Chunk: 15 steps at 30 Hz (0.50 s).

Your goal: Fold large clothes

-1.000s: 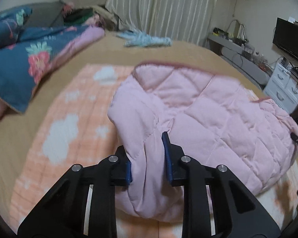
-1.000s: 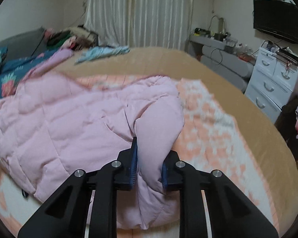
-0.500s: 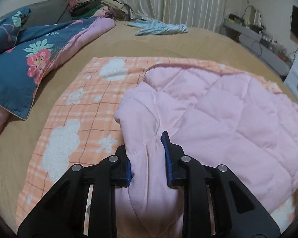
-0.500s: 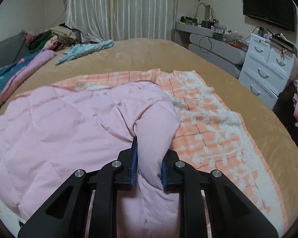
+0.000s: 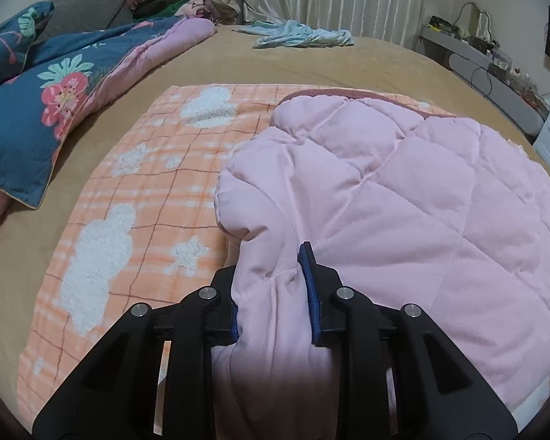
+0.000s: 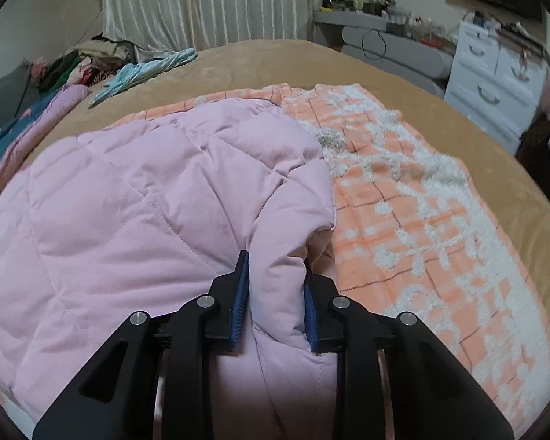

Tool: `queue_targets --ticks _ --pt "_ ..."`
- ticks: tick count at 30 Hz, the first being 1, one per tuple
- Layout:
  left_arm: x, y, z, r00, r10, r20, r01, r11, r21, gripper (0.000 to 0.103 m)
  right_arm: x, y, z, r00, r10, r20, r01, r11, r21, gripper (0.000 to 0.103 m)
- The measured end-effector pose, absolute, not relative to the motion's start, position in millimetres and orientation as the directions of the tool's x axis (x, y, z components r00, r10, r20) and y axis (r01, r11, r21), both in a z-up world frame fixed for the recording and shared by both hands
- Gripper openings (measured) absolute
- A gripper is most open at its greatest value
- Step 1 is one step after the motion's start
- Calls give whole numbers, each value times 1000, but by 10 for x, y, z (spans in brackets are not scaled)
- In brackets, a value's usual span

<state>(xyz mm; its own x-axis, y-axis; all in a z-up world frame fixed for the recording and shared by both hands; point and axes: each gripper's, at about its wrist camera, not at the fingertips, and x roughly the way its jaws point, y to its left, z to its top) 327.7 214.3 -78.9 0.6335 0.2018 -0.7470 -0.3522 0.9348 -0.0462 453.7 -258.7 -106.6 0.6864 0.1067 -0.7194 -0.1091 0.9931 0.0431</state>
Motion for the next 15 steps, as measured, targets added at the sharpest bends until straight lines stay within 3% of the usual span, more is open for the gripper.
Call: queue_targets --ticks 3,7,9,10,11,13,15 --pt "3259 2162 -768 632 192 -751 -357 932 -62 20 4523 -2595 -1027 679 95 -728 -104 994 32 30" --pt "3190 2177 -689 626 205 -752 -371 927 -56 26 4395 -2689 -899 691 115 -713 -91 993 72 54" --pt "3131 2190 -645 621 218 -753 -386 921 -52 35 4305 -2734 -830 700 132 -702 -98 991 89 68" --pt "3096 2198 -621 619 229 -751 -395 918 -46 48 4237 -2764 -784 706 150 -692 -102 989 110 87" --pt "3049 2203 -587 620 234 -749 -401 915 -45 57 4160 -2796 -736 716 169 -678 -106 985 134 96" --pt "2972 2208 -534 628 222 -746 -396 916 -61 63 4030 -2845 -643 728 193 -658 -112 980 163 97" --pt "2899 2197 -476 630 223 -744 -399 915 -64 77 3926 -2880 -566 736 204 -645 -121 978 171 98"
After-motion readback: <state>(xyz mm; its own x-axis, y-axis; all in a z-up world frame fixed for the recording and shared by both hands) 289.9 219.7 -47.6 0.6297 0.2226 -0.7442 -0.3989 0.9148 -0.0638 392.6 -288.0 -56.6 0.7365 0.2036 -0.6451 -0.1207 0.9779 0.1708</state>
